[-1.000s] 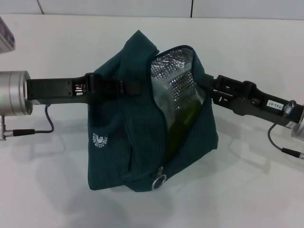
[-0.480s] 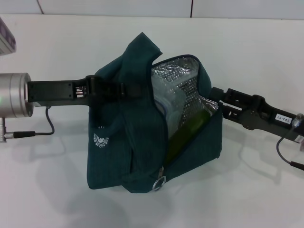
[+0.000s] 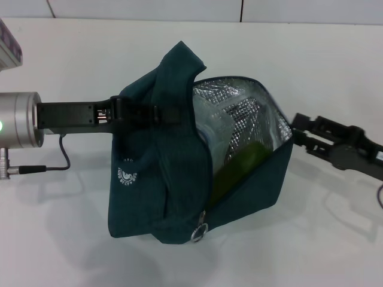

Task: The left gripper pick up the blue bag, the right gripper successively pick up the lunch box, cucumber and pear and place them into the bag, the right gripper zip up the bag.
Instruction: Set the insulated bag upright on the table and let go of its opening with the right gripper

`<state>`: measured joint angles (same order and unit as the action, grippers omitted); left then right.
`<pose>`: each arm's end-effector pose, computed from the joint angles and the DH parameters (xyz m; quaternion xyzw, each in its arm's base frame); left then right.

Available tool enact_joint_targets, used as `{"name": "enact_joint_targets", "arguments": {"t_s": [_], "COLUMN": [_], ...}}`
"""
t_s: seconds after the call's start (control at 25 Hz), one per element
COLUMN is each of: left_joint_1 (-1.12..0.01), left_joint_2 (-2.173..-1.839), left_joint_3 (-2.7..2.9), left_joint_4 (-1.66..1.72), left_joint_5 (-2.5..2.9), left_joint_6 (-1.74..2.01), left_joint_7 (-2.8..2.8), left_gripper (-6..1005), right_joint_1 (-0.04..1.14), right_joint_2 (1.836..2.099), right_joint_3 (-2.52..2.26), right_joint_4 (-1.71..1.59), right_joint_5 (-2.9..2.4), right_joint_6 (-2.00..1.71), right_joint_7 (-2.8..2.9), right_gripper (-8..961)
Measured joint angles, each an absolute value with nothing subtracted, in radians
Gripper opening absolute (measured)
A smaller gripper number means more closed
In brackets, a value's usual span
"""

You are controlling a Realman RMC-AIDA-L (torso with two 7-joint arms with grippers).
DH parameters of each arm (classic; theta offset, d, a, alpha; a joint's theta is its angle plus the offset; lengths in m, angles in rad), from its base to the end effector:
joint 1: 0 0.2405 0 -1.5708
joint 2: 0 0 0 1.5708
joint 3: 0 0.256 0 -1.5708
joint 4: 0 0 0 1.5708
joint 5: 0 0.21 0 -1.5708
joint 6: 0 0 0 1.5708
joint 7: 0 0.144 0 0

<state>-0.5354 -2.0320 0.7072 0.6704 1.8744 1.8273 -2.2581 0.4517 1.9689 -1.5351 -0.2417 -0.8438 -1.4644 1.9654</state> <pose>-0.2341 0.3131 0.0284 0.7820 0.5325 0.3091 0.0970 0.2739 0.2996 -0.0285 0.6705 -0.6091 -0.4228 0.0262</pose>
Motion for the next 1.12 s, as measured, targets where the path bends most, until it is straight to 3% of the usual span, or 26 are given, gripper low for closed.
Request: {"name": "enact_joint_targets", "arguments": {"t_s": [0.16, 0.36, 0.76, 1.12], "left_joint_1": [-0.536, -0.537, -0.542, -0.548], "left_joint_2": [-2.033, -2.034, -2.052, -2.062], "left_joint_3": [0.707, 0.707, 0.716, 0.721], "left_joint_4": [0.670, 0.670, 0.670, 0.670], "left_joint_5": [1.874, 1.875, 1.876, 1.895], "left_joint_6": [1.826, 1.824, 1.823, 1.807], "left_joint_7": [-2.258, -2.258, -2.245, -2.237], "left_gripper": [79, 80, 80, 81], "right_joint_1": [0.417, 0.407, 0.449, 0.475], "right_joint_2": [1.953, 1.952, 1.987, 1.996], "right_joint_3": [-1.504, -1.493, -1.516, -1.519], "right_joint_4": [-0.244, -0.242, -0.234, -0.233], "right_joint_5": [-0.844, -0.846, -0.880, -0.903], "right_joint_6": [-1.486, -1.513, -1.496, -1.489], "right_joint_7": [1.957, 1.955, 1.961, 1.972], "right_gripper": [599, 601, 606, 606]}}
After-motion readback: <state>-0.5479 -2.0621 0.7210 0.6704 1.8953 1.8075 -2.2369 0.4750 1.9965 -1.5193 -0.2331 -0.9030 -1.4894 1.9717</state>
